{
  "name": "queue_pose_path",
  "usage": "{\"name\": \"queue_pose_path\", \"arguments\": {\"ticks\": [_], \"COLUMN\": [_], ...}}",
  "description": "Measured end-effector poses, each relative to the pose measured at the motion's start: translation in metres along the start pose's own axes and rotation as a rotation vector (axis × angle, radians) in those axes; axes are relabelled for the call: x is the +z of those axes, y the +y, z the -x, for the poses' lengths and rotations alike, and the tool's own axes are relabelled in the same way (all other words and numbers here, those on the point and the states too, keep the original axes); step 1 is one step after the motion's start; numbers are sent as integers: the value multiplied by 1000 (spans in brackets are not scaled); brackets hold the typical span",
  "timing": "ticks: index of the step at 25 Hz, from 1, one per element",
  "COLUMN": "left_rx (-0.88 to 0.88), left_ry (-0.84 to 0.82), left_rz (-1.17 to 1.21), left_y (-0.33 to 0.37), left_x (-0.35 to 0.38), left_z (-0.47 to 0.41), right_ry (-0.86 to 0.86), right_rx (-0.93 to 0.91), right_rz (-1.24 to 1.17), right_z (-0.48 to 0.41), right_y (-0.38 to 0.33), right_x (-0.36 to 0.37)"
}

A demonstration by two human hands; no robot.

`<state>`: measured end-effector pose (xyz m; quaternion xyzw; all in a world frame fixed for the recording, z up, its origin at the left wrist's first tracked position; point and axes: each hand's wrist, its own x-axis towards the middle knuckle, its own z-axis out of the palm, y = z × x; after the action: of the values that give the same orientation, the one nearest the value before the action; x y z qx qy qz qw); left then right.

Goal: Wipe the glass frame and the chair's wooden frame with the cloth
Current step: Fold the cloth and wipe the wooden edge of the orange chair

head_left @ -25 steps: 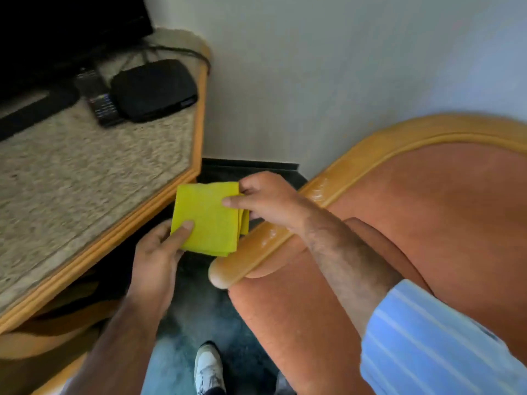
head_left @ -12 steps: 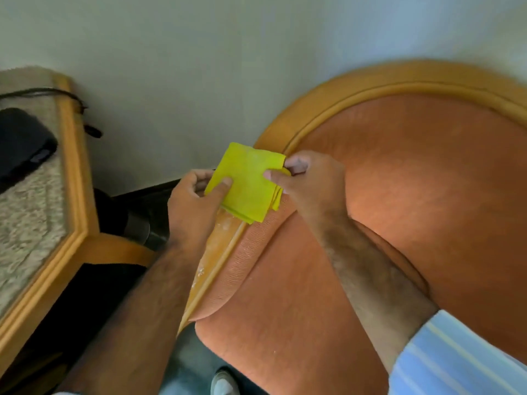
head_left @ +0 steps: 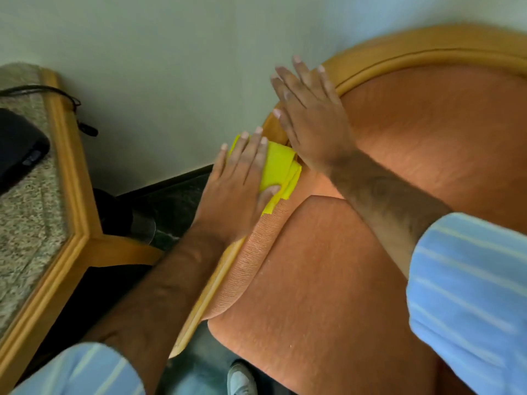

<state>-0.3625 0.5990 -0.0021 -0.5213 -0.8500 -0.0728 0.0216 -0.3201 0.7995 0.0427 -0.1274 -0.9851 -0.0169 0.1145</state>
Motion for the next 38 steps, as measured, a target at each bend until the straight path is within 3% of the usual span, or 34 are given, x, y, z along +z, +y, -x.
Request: {"name": "queue_pose_path", "arguments": {"ticks": [2, 7, 15, 21, 27, 33, 38], "left_rx": [37, -5, -27, 5, -18, -160, -90], "left_ry": [15, 51, -155, -124, -161, 36, 93], "left_rz": [-71, 11, -114, -187, -134, 63, 107], "left_y": [-1, 3, -24, -28, -16, 19, 15], "left_x": [8, 17, 26, 20, 26, 15, 12], "left_z": [-3, 11, 194, 270, 177, -16, -26], "right_ry": [-69, 63, 122, 153, 116, 84, 81], "right_rx": [-64, -57, -67, -69, -93, -160, -168], "right_rz": [58, 68, 80, 85, 75, 82, 85], "right_z": [-6, -4, -5, -5, -6, -7, -7], "right_y": [6, 5, 7, 8, 13, 22, 26], "right_x": [14, 27, 33, 36, 33, 30, 28]}}
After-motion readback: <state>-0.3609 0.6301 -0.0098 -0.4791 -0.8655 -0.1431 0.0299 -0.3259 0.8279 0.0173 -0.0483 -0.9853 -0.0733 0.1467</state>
